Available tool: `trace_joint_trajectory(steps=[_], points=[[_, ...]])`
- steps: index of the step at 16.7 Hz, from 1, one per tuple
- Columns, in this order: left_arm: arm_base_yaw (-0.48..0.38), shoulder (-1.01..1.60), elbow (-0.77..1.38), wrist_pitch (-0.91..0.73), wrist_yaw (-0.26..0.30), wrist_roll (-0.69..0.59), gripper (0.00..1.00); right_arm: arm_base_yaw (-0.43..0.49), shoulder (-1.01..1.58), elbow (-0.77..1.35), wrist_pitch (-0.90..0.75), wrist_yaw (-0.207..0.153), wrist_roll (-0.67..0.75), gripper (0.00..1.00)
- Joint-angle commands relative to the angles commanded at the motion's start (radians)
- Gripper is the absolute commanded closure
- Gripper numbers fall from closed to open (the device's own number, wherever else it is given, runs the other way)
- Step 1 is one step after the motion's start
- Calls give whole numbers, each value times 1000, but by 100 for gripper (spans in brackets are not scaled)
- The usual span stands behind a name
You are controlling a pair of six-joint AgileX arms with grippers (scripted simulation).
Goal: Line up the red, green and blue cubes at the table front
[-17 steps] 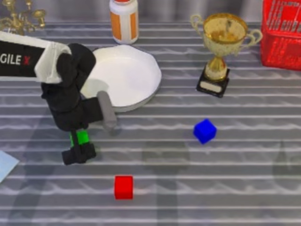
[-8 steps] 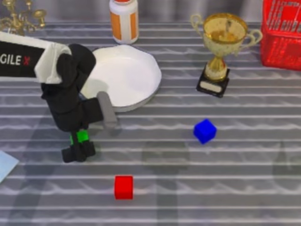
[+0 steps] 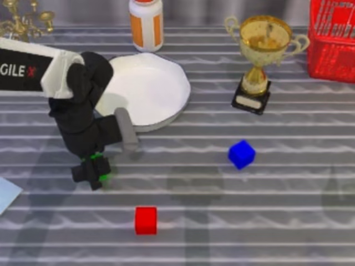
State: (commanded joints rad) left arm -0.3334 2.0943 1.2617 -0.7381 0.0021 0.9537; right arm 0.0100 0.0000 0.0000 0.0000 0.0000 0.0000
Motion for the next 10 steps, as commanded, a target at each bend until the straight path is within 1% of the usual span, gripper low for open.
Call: trace_joint_trajectory(steps=[5,6,8,10], points=[[0,0,0,0,0,0,100,0,0,0,0,0,0,0],[0,-24,3,-20,9,-9,100,0,0,0,0,0,0,0],[4,-31,13,-38,9,-12,100,0,0,0,0,0,0,0],[12,-54,43,-92,9,-17,100,0,0,0,0,0,0,0]])
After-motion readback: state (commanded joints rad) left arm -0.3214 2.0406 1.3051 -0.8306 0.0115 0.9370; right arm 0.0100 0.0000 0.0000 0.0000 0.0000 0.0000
